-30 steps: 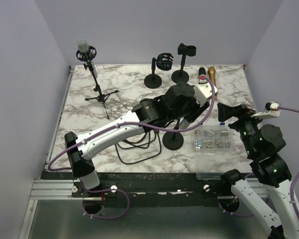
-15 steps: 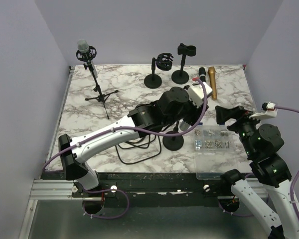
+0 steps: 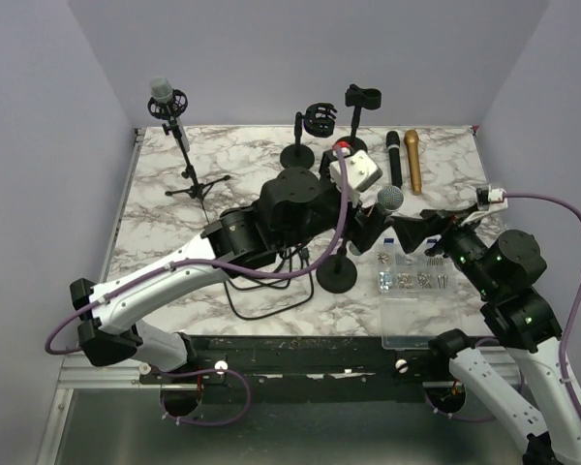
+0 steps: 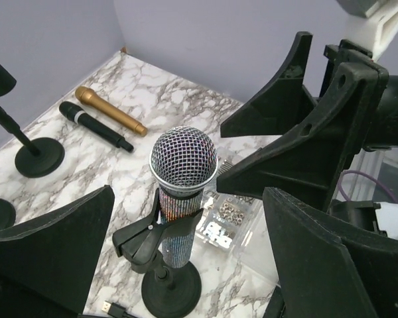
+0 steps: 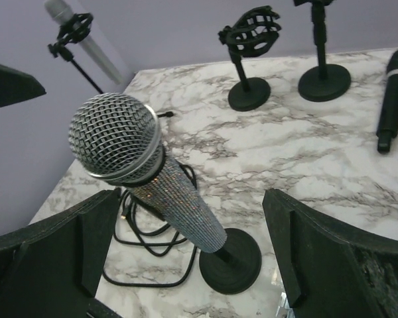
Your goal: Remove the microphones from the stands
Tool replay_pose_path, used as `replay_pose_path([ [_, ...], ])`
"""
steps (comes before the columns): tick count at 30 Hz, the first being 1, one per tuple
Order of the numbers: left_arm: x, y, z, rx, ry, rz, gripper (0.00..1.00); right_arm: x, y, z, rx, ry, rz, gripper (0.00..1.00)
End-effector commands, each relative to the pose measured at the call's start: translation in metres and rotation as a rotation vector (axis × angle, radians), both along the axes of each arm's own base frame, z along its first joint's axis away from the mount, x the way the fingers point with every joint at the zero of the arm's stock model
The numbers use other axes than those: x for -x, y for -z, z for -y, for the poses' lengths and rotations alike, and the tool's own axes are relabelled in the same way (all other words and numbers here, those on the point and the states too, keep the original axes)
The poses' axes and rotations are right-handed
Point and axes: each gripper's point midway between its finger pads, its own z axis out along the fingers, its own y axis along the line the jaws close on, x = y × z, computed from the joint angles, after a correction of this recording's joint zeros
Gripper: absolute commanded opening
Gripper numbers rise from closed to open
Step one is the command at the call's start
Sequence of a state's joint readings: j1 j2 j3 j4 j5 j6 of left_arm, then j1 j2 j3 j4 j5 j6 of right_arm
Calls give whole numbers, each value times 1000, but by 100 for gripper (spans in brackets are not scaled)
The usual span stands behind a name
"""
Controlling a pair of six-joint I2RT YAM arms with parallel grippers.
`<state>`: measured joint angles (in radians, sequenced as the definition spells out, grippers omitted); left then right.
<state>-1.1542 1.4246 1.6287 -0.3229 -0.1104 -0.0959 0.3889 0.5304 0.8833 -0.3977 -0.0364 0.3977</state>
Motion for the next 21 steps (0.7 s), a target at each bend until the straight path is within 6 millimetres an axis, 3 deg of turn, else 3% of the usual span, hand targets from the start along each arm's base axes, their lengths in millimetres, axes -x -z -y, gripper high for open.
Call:
replay_pose_path([
  [1,17,-21,-22,73,40,21,99,19,-28,-31,28,-226,123,100],
  [5,29,-23,-44,139,50,24,98,28,-36,-47,56,-348,160,100],
  [9,33,-16,-62,199,39,5,99,12,-42,-43,28,-279,156,100],
  [17,16,24,-96,171,-54,-67,99,-5,-46,-59,16,-327,167,100],
  [21,10,39,-106,200,-31,-110,98,-9,-45,-63,17,-341,180,95],
])
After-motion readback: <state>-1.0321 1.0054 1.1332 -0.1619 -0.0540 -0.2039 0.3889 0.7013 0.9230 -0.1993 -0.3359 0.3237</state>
